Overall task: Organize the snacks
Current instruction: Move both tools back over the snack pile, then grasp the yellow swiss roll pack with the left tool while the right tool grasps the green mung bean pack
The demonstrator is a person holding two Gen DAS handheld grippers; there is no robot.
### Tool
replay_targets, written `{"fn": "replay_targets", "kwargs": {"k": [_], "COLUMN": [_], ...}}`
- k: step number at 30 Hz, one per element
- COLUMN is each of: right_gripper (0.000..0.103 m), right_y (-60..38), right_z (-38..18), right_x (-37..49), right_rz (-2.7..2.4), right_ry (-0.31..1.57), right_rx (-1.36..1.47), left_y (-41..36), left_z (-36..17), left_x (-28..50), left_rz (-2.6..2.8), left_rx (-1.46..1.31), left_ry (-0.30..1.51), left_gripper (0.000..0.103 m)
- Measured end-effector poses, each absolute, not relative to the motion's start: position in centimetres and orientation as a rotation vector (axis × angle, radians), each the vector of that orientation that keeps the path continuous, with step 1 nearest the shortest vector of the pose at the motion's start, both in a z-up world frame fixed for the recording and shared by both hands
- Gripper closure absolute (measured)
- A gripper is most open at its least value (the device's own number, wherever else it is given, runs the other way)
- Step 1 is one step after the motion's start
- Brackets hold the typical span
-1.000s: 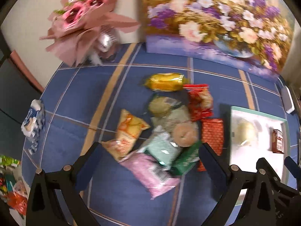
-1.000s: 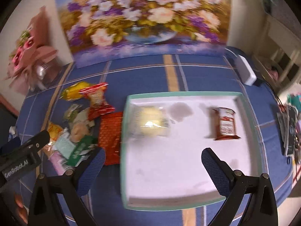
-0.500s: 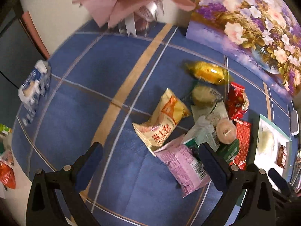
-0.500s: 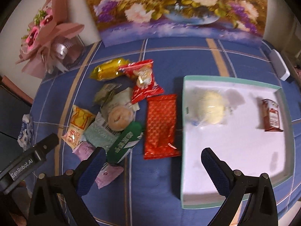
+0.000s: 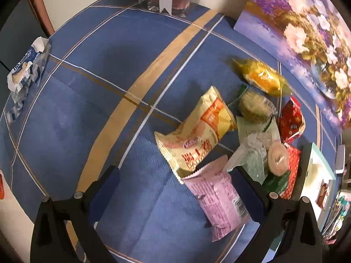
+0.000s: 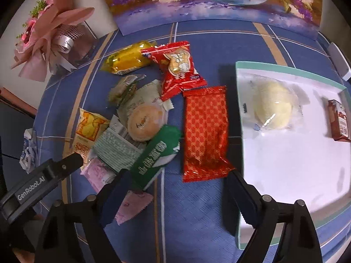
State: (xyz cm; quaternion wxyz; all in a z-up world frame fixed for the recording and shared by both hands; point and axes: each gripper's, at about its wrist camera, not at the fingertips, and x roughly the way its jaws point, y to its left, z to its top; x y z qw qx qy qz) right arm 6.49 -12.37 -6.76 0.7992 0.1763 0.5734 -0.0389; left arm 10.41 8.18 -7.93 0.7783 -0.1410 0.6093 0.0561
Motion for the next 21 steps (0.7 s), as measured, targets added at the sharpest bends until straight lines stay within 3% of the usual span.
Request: {"fn": "replay_targets", "kwargs": {"k": [15,21], "right_gripper": [0.054,0.055], "right_y": [-11.2,-11.9], "right_z": [-7.6,-7.3], "right_x": [7.9,8.0], "right_rz": [0.03,0.026], "right_ry": [1.221,1.219], "right_rx": [0.435,0.45], "left_y": [7.6,5.8], "left_z": [-8.3,-9.3], "left_x": [13.6,14.7], "left_rz": [0.111,0.085], "left_rx": [-0.236,-0.182], "left_ry": [1.301,1.324], "left_gripper": [0.005,0.014]}}
